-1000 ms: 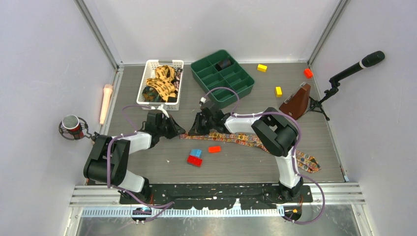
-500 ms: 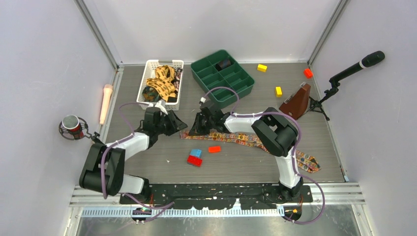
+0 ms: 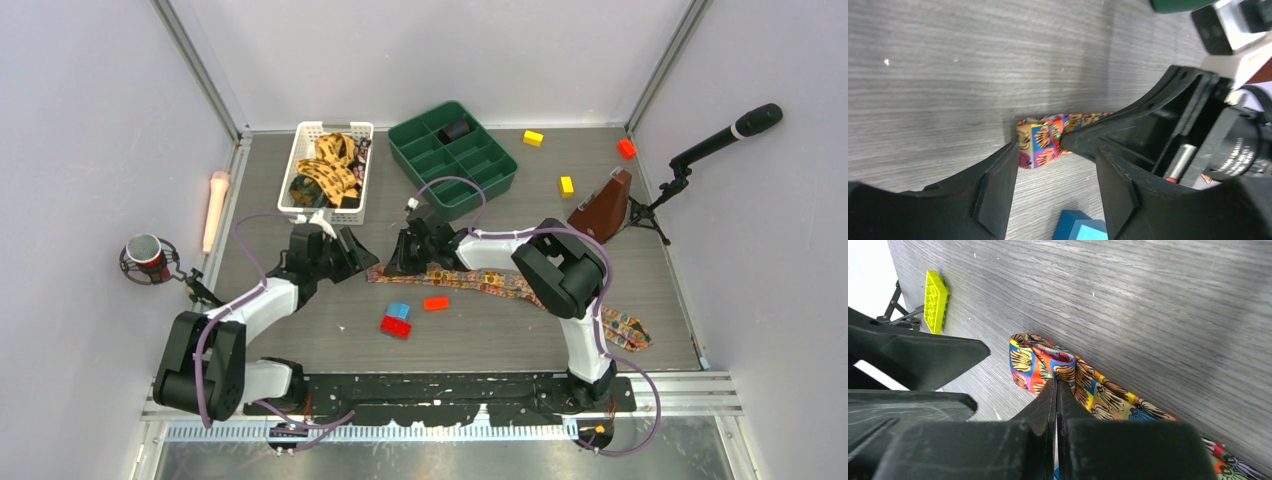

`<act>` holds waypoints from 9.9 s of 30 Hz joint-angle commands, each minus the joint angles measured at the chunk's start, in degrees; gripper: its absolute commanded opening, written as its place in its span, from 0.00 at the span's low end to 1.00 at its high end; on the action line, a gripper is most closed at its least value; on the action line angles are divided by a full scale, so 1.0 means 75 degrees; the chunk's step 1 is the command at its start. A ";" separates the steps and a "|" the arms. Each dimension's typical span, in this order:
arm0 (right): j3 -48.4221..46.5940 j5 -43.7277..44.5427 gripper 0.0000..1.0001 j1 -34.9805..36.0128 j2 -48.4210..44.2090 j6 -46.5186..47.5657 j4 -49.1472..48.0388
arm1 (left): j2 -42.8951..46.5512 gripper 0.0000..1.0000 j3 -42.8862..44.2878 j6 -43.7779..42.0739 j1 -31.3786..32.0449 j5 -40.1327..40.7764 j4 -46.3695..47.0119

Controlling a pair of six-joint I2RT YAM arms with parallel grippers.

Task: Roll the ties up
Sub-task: Roll the tie at the center of the board.

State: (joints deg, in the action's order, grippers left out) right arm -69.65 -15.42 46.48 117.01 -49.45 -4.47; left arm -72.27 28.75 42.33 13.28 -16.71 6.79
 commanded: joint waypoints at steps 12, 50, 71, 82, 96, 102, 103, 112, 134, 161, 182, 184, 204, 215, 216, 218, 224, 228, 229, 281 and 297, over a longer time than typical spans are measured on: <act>-0.0112 0.0524 0.00 -0.0021 -0.0128 0.0160 0.0536 | -0.0131 0.64 -0.0795 -0.0242 0.0023 0.0015 0.0970; -0.0042 0.0020 0.00 -0.0021 -0.0107 0.0300 0.0341 | -0.0918 0.11 -0.0568 -0.0364 0.0023 -0.0638 0.1933; 0.0895 0.0473 0.15 -0.0107 -0.1568 0.0688 -0.0392 | -0.0234 0.00 0.0691 -0.1491 0.0163 0.0374 -0.1354; 0.1199 0.1196 0.14 -0.0208 -0.2058 0.0837 -0.0097 | -0.0262 0.00 0.1688 -0.2132 0.0862 0.1999 -0.2966; 0.1690 0.1919 0.14 -0.0266 -0.2714 0.0903 0.0114 | -0.0694 0.00 0.2688 -0.2515 0.2247 0.4944 -0.4039; 0.1837 0.2243 0.14 -0.0291 -0.3013 0.0956 0.0282 | -0.1054 0.00 0.3033 -0.2560 0.2744 0.5883 -0.4310; 0.1853 0.2296 0.13 -0.0297 -0.3055 0.0945 0.0304 | -0.1099 0.00 0.3060 -0.2571 0.2812 0.6006 -0.4331; 0.2137 0.2552 0.14 -0.0362 -0.3711 0.1015 0.0531 | -0.1532 0.00 0.3315 -0.2721 0.3232 0.6719 -0.4419; 0.2516 0.2874 0.14 -0.0632 -0.5449 0.1067 0.1579 | -0.2615 0.00 0.3719 -0.3030 0.3913 0.7931 -0.4425; 0.2642 0.2907 0.14 -0.0711 -0.5664 0.0974 0.1592 | -0.3438 0.00 0.4224 -0.2960 0.4817 0.8243 -0.4666; 0.2689 0.2927 0.14 -0.0763 -0.5574 0.0934 0.1592 | -0.3797 0.27 0.4253 -0.2639 0.4933 0.7365 -0.4334; 0.2686 0.2915 0.14 -0.0769 -0.5555 0.0922 0.1598 | -0.3798 0.33 0.4237 -0.2621 0.4933 0.7341 -0.4306; 0.2636 0.2807 0.14 -0.0771 -0.5428 0.0952 0.1569 | -0.3849 0.24 0.4199 -0.2620 0.4921 0.7543 -0.4218; 0.2584 0.2719 0.13 -0.0771 -0.5293 0.0957 0.1545 | -0.3903 0.21 0.4148 -0.2608 0.4742 0.7583 -0.4203; 0.2583 0.2716 0.14 -0.0771 -0.5285 0.0951 0.1545 | -0.3892 0.20 0.4125 -0.2608 0.4710 0.7575 -0.4209; 0.2583 0.2705 0.14 -0.0771 -0.5268 0.0955 0.1545 | -0.3886 0.20 0.4092 -0.2608 0.4650 0.7573 -0.4210; 0.2590 0.2695 0.14 -0.0772 -0.5242 0.0951 0.1545 | -0.3851 0.20 0.3957 -0.2586 0.4501 0.7537 -0.4162; 0.2584 0.2701 0.14 -0.0771 -0.5233 0.0945 0.1545 | -0.3842 0.19 0.3892 -0.2562 0.4425 0.7538 -0.4163; 0.2583 0.2701 0.14 -0.0771 -0.5219 0.0933 0.1545 | -0.3838 0.19 0.3870 -0.2551 0.4418 0.7528 -0.4148; 0.2466 0.2337 0.13 -0.0771 -0.4795 0.0874 0.1358 | -0.1778 0.39 0.2987 -0.2210 0.2738 0.3519 -0.3118; 0.1956 0.1051 0.10 -0.0756 -0.3688 0.0839 0.0494 | -0.0059 0.42 0.3061 -0.2548 0.1850 0.2708 -0.3077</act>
State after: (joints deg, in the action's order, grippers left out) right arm -51.35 -2.33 40.84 86.54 -42.44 6.07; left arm -76.34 51.20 23.44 31.75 7.40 -19.14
